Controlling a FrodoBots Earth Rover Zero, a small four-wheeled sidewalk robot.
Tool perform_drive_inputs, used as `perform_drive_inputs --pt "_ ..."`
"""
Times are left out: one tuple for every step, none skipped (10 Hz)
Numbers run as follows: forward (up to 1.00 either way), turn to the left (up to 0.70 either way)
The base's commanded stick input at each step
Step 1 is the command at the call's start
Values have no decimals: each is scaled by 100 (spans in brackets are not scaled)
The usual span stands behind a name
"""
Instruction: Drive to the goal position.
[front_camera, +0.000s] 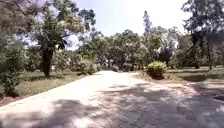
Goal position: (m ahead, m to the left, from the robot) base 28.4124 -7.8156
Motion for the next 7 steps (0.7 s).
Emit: perform_drive_inputs --pt "70 0" --pt "70 0" --pt "70 0" --pt "70 0" --pt "70 0" --pt "70 0" --pt "70 0"
